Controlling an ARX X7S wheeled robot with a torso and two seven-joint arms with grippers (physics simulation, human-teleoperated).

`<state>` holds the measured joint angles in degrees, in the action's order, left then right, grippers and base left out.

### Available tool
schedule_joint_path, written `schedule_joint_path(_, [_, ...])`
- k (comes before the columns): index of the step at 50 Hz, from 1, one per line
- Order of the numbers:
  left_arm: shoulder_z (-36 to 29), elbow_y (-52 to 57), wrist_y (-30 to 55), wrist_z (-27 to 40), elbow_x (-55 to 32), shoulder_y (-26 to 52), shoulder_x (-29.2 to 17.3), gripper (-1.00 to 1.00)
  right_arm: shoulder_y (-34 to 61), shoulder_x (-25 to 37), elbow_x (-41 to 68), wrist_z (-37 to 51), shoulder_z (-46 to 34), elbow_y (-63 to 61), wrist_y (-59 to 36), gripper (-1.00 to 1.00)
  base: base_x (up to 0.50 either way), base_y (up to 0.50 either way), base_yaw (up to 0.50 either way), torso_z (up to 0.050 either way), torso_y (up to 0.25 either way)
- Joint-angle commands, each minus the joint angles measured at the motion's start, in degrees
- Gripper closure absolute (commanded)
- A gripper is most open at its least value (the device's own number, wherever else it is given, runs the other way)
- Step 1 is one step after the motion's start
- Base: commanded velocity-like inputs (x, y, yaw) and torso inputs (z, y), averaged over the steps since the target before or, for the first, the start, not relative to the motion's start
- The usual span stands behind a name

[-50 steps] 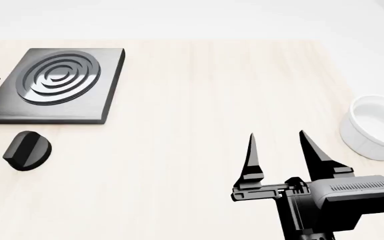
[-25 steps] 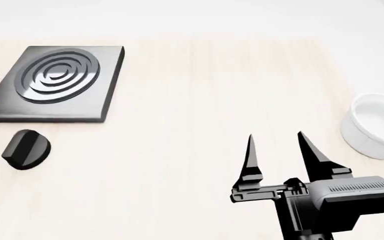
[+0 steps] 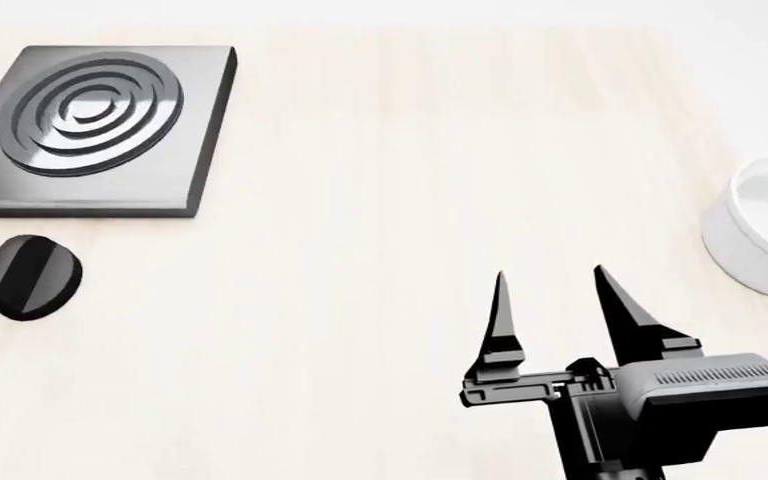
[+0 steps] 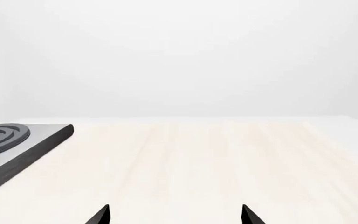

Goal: Put the frying pan on top of the cabinet.

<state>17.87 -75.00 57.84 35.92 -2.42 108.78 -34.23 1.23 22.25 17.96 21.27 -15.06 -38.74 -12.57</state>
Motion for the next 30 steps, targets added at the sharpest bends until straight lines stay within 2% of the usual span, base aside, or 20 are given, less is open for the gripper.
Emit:
schedule_joint_path(1, [-2.34, 0.03, -2.36, 1.4, 2.08, 0.85, -1.07, -1.0, -0.09, 0.1, 0.07, 0.08, -0.22, 0.25, 0.27, -1.0, 0.0, 0.0, 0.0, 0.0, 0.0])
schedule_joint_path(5, [-5.1, 0.04, -4.62, -2.51, 3.22, 1.12, -0.48, -1.0, -0.08, 0.08, 0.06, 0.06, -0.38, 0.43, 0.41, -1.0, 0.0, 0.0, 0.0, 0.0, 0.0])
schedule_joint_path(22, [-7.96, 0.03, -6.67, -4.77, 3.24, 1.6, 2.09, -1.0, 0.07, 0.42, 0.19, 0.34, -0.5, 0.21, 0.35, -1.0, 0.0, 0.0, 0.0, 0.0, 0.25])
schedule_joint_path(30, [-11.27, 0.03, -7.66, -8.15, 3.79, 0.34, 4.85, -1.0, 0.31, 0.49, 0.3, 0.48, -0.57, 0.12, 0.18, -1.0, 0.0, 0.0, 0.0, 0.0, 0.25])
